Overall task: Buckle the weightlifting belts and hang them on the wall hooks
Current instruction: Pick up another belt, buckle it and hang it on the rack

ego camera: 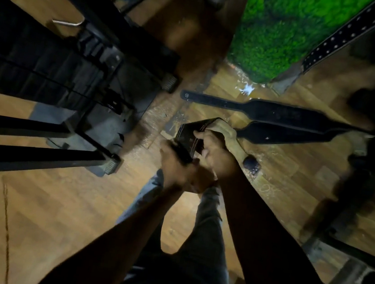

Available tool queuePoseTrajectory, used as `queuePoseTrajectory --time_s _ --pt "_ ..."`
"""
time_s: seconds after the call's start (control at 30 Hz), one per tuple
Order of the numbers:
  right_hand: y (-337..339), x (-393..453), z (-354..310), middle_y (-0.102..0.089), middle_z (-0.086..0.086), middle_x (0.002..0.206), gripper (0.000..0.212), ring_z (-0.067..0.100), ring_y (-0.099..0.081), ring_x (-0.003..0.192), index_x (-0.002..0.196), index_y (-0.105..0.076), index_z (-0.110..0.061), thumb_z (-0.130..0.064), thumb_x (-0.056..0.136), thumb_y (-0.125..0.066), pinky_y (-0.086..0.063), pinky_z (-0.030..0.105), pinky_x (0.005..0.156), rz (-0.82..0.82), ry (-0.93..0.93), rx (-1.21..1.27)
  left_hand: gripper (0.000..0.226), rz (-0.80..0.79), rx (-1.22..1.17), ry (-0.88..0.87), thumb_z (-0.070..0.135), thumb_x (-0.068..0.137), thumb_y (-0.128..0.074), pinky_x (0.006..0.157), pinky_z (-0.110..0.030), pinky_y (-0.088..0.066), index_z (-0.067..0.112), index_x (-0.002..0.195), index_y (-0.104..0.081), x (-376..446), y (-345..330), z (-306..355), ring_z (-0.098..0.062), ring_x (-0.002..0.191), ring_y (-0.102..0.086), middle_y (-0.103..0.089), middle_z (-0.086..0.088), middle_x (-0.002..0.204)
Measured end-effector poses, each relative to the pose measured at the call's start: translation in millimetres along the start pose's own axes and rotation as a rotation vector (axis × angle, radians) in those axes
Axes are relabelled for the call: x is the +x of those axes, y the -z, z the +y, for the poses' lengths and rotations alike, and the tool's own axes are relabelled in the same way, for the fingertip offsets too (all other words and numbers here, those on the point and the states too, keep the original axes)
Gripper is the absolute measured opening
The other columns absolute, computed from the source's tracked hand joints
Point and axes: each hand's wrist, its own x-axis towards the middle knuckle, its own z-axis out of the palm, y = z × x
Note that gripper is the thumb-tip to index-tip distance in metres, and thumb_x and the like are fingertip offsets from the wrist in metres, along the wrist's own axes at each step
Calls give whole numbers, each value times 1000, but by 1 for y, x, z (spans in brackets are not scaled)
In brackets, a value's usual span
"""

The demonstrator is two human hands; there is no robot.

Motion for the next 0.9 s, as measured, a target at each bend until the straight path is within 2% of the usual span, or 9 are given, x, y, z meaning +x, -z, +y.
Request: queuePoseTrajectory --time_s 0.17,0.3,0.4,0.47,0.57,0.6,0.7,0.8,0.9 --pt "4 -41 -38 -61 5 91 9 20 -59 87 98 -64 -6 -13 103 -59 -46 23 59 50 220 -291 18 -228 -667 271 18 94 -61 89 -43 -54 7 107 -54 -35 10 40 -35 106 -64 -65 -14 109" --pt "12 -65 -63 -67 11 124 34 24 -64 113 133 -63 -1 -14 101 -61 -50 31 93 -73 326 -386 73 -357 -872 398 73 91 -45 100 -55 -52 8 118 -64 -13 42 76 -40 116 -63 -67 -20 121" --pt "21 -88 -74 -64 12 135 41 19 -61 124 141 -55 4 -1 100 -58 -43 25 106 -231 372 -372 109 -578 -1164 388 88 75 -49 118 -60 -33 -1 139 -54 13 72 101 -44 136 -48 -51 -29 147" --pt "26 -115 -78 -67 8 124 37 11 -63 112 136 -57 5 9 100 -53 -43 19 103 -317 377 -380 89 -553 -1233 308 70 86 -56 111 -52 -40 -3 136 -55 28 91 120 -44 127 -54 -52 -29 143" --pt "37 -137 -82 -71 9 119 34 10 -69 101 132 -60 4 12 100 -49 -52 22 97 -395 396 -365 26 -459 -1099 310 24 99 -56 54 -31 -51 -1 103 -63 36 114 146 -28 63 -67 -72 -19 88" --pt "40 -142 -86 -70 11 122 33 12 -68 102 132 -60 4 10 100 -50 -53 22 94 -378 404 -388 19 -445 -1057 286 14 100 -54 47 -29 -53 -3 100 -63 32 120 153 -26 56 -69 -74 -18 80" --pt "45 -148 -101 -66 12 134 38 19 -65 113 133 -61 -4 8 98 -58 -49 30 103 -348 409 -457 25 -488 -1056 249 1 96 -54 71 -42 -63 -8 117 -64 19 133 169 -34 86 -76 -75 -25 104" --pt "37 -162 -123 -71 5 128 36 22 -65 119 131 -62 -12 -9 96 -69 -44 36 109 -342 446 -448 29 -503 -1163 151 -9 91 -54 71 -41 -64 -6 118 -64 17 139 183 -31 86 -77 -76 -21 100" --pt "16 -187 -153 -74 -6 106 20 9 -70 96 115 -63 -19 -25 97 -69 -48 29 99 -312 522 -331 46 -570 -1205 13 -15 78 -60 83 -47 -63 -2 122 -67 16 137 190 -32 100 -74 -72 -20 117"
